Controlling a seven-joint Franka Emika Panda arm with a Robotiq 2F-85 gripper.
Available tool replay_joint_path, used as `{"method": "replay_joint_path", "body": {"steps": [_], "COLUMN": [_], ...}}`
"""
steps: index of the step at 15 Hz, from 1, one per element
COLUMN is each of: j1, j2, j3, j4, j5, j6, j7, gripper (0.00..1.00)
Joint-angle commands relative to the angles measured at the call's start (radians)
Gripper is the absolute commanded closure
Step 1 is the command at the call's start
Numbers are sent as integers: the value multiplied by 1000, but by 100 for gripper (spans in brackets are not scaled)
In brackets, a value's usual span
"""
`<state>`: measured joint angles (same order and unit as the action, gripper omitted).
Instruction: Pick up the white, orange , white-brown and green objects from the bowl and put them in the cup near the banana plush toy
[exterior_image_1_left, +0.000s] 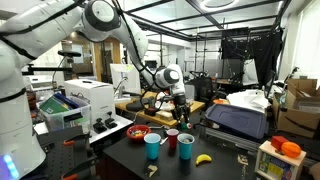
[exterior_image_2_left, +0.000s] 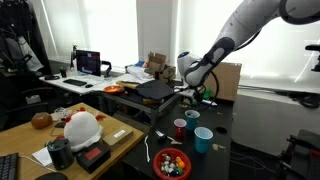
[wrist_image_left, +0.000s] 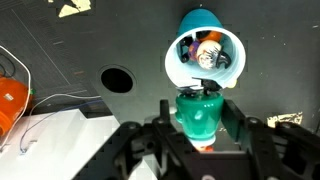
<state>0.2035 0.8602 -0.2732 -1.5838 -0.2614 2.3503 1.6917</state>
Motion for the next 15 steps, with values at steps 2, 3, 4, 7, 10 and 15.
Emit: {"method": "replay_joint_path", "body": {"steps": [2, 3, 4, 7, 10, 15], "j1": [0, 1, 3, 8, 27, 45], "j2": [61, 71, 82, 101, 84, -19], "j3": [-18, -21, -23, -23, -24, 47], "j4": [82, 95, 110, 140, 129, 41], "j5": [-5, -5, -6, -6, -12, 0], "j6": [-15, -18, -20, -18, -3, 74], "j7": [40, 41, 42, 42, 48, -44], "gripper": [70, 70, 70, 18, 1, 0]}}
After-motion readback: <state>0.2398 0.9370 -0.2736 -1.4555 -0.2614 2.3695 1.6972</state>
